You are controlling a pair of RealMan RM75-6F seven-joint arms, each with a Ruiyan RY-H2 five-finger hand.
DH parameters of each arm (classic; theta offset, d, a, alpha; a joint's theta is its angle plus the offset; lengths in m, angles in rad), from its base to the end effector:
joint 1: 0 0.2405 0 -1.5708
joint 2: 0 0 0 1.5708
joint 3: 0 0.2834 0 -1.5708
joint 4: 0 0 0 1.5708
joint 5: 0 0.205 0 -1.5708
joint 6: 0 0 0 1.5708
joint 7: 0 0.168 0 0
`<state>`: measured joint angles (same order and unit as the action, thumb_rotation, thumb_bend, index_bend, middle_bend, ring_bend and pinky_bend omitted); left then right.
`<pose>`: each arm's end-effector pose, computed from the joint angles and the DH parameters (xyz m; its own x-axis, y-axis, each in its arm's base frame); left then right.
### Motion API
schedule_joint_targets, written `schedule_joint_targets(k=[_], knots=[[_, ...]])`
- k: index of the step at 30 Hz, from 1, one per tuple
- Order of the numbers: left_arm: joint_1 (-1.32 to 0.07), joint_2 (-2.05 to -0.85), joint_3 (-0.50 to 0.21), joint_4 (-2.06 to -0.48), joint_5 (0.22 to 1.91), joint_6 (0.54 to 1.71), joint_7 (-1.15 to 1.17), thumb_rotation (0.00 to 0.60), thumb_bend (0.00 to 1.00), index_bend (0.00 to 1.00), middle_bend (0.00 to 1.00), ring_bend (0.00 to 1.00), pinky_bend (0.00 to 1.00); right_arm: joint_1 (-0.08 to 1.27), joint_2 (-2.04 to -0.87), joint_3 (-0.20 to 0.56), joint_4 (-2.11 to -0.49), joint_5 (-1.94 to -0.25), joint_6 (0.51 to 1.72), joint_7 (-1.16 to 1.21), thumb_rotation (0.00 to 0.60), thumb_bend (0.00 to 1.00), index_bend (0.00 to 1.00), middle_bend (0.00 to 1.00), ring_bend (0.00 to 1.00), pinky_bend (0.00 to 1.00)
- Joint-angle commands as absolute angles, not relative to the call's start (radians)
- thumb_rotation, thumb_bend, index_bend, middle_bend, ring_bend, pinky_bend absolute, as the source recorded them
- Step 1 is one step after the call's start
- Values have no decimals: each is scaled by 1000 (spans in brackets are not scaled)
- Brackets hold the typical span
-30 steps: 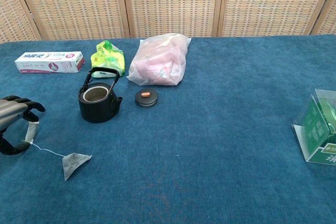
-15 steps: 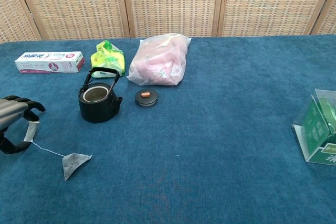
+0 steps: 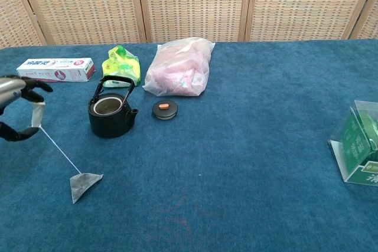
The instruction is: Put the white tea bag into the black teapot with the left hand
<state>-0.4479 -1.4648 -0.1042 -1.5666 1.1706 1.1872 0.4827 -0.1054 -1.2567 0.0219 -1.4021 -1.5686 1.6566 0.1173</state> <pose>-0.2595 0.3139 0.0272 0.5256 0.1893 0.8294 0.8501 -0.1541 -0.5035 -0.3733 -0.1329 0.1629 0.3645 0.0692 0.9286 -0.9292 0.0916 0.3580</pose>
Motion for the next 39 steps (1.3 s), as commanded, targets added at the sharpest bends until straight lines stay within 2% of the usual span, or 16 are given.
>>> schedule_joint_targets(k=[1, 7, 14, 30, 39], knots=[[-454, -1417, -135, -1634, 1235, 1221, 416, 600, 472, 614, 151, 84, 13, -105, -1259, 22, -1397, -1569, 1656, 122, 600, 8, 118, 207, 75, 157], [-481, -1407, -166, -1683, 1333, 1257, 357, 600, 471, 614, 166, 100, 13, -103, -1266, 24, -1382, -1565, 1651, 140, 600, 8, 118, 207, 75, 157], [-505, -1412, -184, -1703, 1359, 1263, 368, 600, 472, 614, 169, 103, 13, -104, -1270, 25, -1374, -1564, 1653, 149, 600, 8, 118, 207, 75, 157], [-581, -1444, -280, -1675, 1292, 1248, 405, 600, 471, 614, 169, 103, 10, -116, -1269, 26, -1361, -1547, 1655, 165, 600, 8, 118, 206, 75, 157], [-597, -1446, -284, -1663, 1269, 1248, 411, 600, 472, 614, 169, 103, 8, -115, -1269, 28, -1359, -1541, 1646, 164, 600, 8, 118, 207, 75, 157]])
